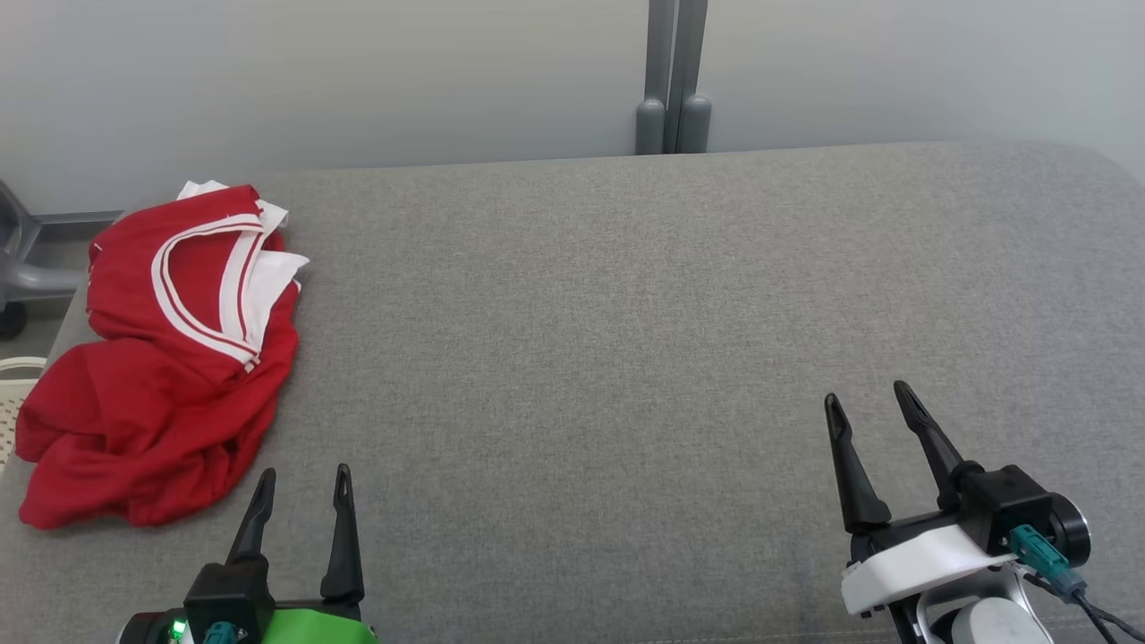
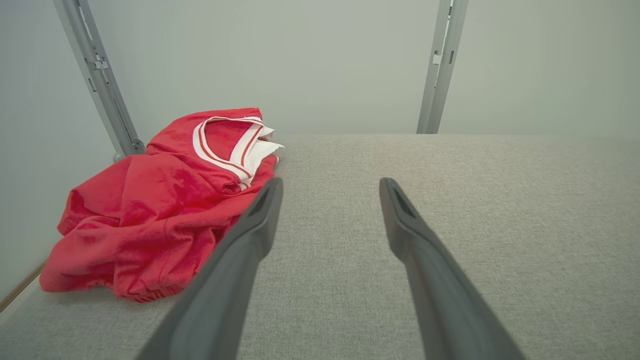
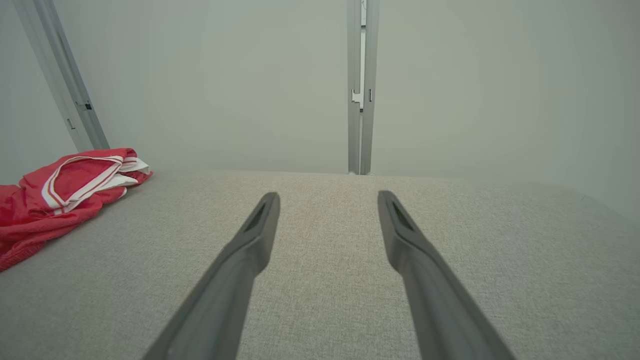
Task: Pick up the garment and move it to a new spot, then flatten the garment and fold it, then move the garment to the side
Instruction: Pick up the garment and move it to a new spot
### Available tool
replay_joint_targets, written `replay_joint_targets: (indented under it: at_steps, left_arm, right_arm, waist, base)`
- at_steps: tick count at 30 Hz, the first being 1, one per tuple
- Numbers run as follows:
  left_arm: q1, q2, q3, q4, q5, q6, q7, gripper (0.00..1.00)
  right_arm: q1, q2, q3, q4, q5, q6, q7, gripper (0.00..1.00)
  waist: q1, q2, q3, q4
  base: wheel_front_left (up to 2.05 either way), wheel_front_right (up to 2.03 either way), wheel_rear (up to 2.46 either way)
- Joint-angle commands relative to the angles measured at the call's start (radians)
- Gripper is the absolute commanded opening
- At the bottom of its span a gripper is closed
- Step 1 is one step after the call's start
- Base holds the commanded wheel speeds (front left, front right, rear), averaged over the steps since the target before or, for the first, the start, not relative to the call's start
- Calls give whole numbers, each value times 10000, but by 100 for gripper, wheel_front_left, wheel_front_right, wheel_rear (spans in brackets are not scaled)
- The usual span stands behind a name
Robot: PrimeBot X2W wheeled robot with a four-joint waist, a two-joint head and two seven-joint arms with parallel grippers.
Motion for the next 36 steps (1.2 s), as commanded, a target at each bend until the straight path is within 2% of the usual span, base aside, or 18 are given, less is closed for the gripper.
replay_joint_targets:
  at_steps: [1,8,21,25,30,36]
  left_arm:
    - [-85,-1,49,-28,59,-37,-45,100]
    - [-236,0,66,-25,52,-1,-45,100]
    - [-197,122,1,7,51,-50,-35,100]
    - [-165,224,25,-51,-14,-32,17,100]
    - [-93,309,67,-177,-101,20,151,100]
    - [-12,359,83,-459,-212,77,410,100]
  right_arm:
    - [5,-46,-5,-38,-74,4,-42,100]
    - [87,-46,-42,-99,-106,2,-42,100]
    - [219,-43,-38,-132,48,2,-42,100]
    - [199,-44,-16,-122,63,2,-42,100]
    - [133,-46,8,-83,69,2,-40,100]
    - [134,-49,74,-47,61,2,-42,100]
  waist:
    - [0,0,30,65]
    - [0,0,83,829]
    - [0,0,77,3525]
    - [0,0,91,4142]
    - [0,0,114,4520]
    - [0,0,125,4481]
  base:
    - [0,0,0]
    - [0,0,0]
    - [0,0,0]
    - [0,0,0]
    - [0,0,0]
    - [0,0,0]
